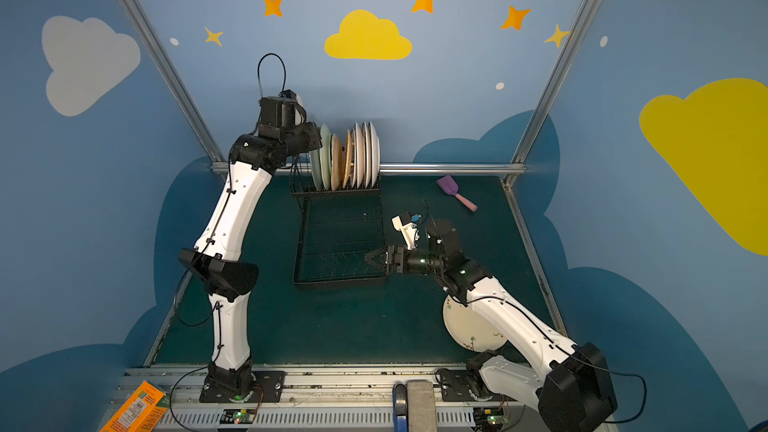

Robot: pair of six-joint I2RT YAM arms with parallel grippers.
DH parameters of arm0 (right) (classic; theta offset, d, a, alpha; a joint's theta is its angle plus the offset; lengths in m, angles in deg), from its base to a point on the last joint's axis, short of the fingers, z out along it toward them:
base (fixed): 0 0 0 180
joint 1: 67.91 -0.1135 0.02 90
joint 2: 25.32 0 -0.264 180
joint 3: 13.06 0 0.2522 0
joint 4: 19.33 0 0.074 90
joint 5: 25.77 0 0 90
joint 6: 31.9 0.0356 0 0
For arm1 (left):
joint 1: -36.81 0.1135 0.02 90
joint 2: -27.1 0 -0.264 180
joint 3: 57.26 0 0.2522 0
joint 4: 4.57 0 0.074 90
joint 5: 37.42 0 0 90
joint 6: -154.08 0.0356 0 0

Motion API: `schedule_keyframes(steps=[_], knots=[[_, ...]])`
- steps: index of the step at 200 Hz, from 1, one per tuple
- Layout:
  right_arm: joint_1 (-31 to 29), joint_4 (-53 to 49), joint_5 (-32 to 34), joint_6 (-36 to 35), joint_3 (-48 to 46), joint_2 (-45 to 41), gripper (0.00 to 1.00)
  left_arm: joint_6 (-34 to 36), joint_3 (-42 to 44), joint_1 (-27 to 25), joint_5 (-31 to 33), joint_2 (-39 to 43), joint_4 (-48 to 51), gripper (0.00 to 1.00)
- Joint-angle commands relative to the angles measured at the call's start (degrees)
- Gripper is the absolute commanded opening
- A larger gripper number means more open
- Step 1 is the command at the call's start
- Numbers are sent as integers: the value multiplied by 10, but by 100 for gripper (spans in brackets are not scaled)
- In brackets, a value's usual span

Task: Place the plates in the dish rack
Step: 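Lower the plain plate into the front rack slot with the left gripper, then open the left gripper and withdraw it while the right gripper reaches the berry plate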

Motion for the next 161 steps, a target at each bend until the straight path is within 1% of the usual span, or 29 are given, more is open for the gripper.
schedule_keyframes(steps=[1, 43, 53, 79, 135, 161], knots=[[-4, -6, 5, -1, -2, -12, 87, 8, -16, 2, 10, 0, -20, 15], [-6, -9, 8, -2, -2, -18, 87, 7, -27, 2, 13, 1, -14, 16], [-7, -11, 7, -3, -2, -18, 87, 7, -34, 1, 16, 2, -10, 18], [-6, -24, 12, -12, 4, -20, 87, 6, -43, 5, 18, 16, -4, 19], [-7, -34, 18, -19, 9, -26, 87, -10, -43, 21, -9, 64, -4, 19], [-5, -47, 24, -28, 11, -33, 87, -27, -43, 32, -36, 90, 4, 19]])
